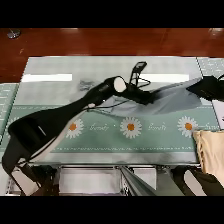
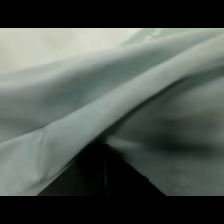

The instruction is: Fold the shirts.

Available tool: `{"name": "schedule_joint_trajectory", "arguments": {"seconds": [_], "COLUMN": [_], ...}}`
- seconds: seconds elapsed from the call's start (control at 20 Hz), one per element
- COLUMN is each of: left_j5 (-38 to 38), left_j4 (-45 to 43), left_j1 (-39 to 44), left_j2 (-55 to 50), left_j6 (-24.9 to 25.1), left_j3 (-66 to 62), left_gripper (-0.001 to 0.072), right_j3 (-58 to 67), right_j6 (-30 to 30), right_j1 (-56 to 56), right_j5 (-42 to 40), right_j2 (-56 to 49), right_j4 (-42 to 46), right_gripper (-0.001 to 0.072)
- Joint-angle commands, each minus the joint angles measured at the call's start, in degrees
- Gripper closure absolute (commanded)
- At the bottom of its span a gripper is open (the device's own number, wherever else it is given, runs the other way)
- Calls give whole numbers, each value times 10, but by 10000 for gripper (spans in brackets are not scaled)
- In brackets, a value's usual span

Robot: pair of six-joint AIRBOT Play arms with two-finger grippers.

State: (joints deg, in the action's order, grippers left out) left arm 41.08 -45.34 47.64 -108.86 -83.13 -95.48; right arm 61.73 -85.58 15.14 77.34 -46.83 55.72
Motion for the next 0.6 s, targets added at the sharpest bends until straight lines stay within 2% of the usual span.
{"name": "schedule_joint_trajectory", "arguments": {"seconds": [0.0,0.15,0.25,0.35,0.55], "left_j5": [1,-1,25,58,137], "left_j4": [4,18,18,18,4], "left_j1": [48,38,0,-62,-211], "left_j2": [-39,-39,-32,-4,85], "left_j6": [-31,-31,-33,-61,-61], "left_j3": [-33,-48,-76,-86,-85], "left_gripper": [688,688,688,687,687], "right_j3": [-2,-2,-2,-2,1], "right_j6": [-3,-3,-3,-3,-12], "right_j1": [-1,-1,-1,-1,-62], "right_j5": [-8,-11,-15,-16,-49], "right_j2": [12,12,12,12,3], "right_j4": [-15,-14,-15,-17,-23], "right_gripper": [682,682,682,682,682]}}
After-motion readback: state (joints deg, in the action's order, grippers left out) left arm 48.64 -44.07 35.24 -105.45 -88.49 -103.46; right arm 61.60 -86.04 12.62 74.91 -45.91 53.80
